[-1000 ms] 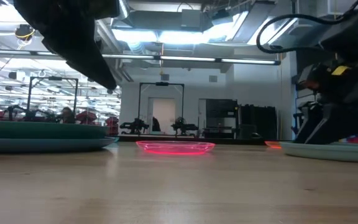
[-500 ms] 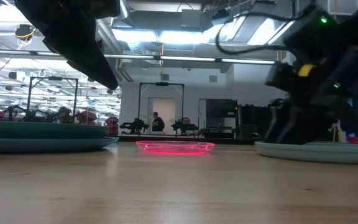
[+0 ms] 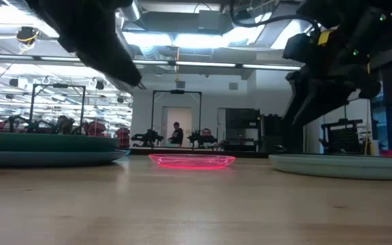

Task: Stack plastic plates
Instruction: Stack light blue plate on top of the dark pink plate

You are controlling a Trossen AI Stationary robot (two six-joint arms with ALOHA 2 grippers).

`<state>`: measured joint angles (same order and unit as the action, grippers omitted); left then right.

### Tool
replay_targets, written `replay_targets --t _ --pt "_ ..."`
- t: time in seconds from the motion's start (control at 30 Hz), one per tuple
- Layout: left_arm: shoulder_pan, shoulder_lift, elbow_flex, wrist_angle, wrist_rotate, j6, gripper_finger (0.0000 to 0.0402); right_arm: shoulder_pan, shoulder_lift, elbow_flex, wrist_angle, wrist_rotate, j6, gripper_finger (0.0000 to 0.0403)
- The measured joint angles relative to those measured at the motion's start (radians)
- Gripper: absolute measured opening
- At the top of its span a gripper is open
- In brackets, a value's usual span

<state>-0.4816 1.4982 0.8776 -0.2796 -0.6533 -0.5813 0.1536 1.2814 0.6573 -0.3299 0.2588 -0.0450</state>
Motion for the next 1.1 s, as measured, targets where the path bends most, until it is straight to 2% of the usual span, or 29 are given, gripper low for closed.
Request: replay_targets --t 0.2,0.3,0.47,0.57,0.8,0.93,1.0,1.1 --pt "0.001 0.015 0.0 0.128 -0.014 0.086 0.013 -0.141 -0.08 -0.087 -0.033 -0.063 0.011 0.0182" --pt "0.001 0.044 0.0 0.184 -0.013 0.124 0.013 -0.219 -0.068 -0.124 -0.018 -0.112 0.013 0.0182" --pt "0.004 0.106 0.0 0.228 -0.005 0.143 0.013 -0.31 -0.044 -0.146 -0.007 -0.131 0.014 0.0182" --pt "0.007 0.137 0.0 0.233 -0.002 0.148 0.013 -0.349 -0.039 -0.154 -0.008 -0.199 0.013 0.0182" --pt "0.029 0.153 0.0 0.249 0.064 0.147 0.013 -0.371 -0.04 -0.194 0.045 -0.295 0.011 0.0182" --pt "0.033 0.153 0.0 0.285 0.092 0.165 0.013 -0.371 -0.021 -0.217 0.095 -0.305 0.013 0.0178" --pt "0.036 0.153 0.0 0.294 0.098 0.188 0.013 -0.371 -0.006 -0.217 0.111 -0.304 0.013 0.0163" --pt "0.043 0.153 0.0 0.315 0.098 0.2 0.013 -0.371 0.022 -0.217 0.133 -0.309 0.009 0.0119"
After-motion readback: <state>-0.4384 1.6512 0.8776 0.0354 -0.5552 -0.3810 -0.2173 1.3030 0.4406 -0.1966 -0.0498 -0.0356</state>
